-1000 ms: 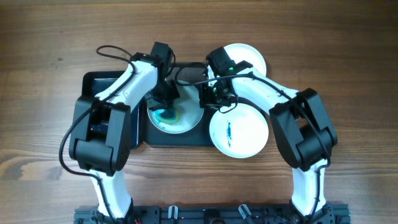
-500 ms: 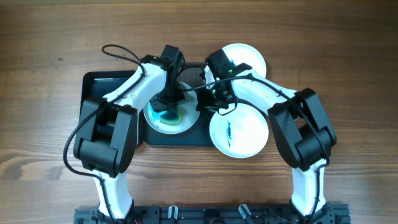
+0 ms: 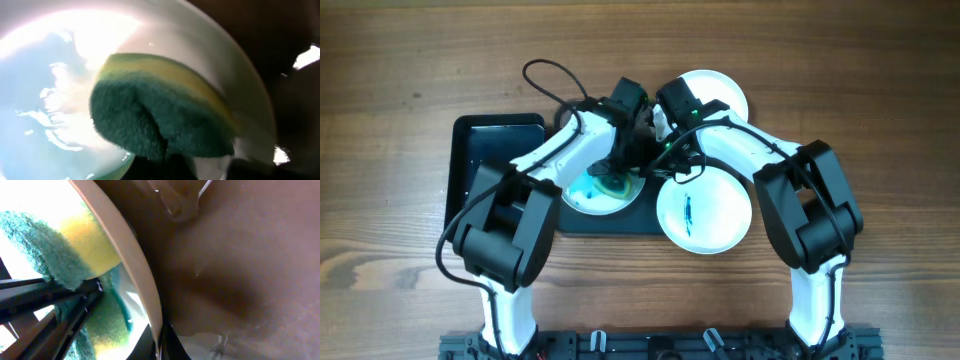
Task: Clean dirty plates on tray and stack at the side
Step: 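Scrub the plate surface with the sponge while right gripper holds rim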
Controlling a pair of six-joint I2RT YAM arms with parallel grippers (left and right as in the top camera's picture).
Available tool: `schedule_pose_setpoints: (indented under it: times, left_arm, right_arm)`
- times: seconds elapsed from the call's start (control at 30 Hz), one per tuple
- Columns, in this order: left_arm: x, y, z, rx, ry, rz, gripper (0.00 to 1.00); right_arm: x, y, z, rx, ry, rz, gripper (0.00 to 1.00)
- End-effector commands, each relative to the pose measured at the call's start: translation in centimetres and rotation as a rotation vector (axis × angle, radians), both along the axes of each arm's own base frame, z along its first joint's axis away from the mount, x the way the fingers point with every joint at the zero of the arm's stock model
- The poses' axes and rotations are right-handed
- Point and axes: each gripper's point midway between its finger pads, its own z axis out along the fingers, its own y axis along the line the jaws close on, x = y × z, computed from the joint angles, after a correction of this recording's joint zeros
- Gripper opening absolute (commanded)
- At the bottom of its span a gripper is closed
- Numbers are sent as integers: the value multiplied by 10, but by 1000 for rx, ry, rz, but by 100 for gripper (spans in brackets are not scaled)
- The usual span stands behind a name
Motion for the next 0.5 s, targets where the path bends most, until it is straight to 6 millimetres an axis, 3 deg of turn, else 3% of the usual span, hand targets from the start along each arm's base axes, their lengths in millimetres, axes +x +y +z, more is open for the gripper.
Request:
schedule_pose_setpoints:
  times: [0.0, 0.1, 0.23, 0.3, 0.47]
  left_arm:
    - [4, 65, 0, 322, -79, 211, 4]
    - [-7, 90, 8, 422, -73, 312, 4]
    - [-24, 90, 6, 412, 8, 329, 4]
    - [-36, 72, -2, 311, 96, 305, 4]
    - [-60, -7, -15, -136, 306, 53, 4]
  right_arm:
    - [-20, 10, -8, 44, 44, 72, 4]
    - [-19, 10, -8, 44, 43, 72, 4]
    - [-18, 11, -8, 48, 37, 72, 4]
    - [-18, 11, -8, 49, 36, 70, 4]
    - [-18, 11, -8, 48, 36, 70, 4]
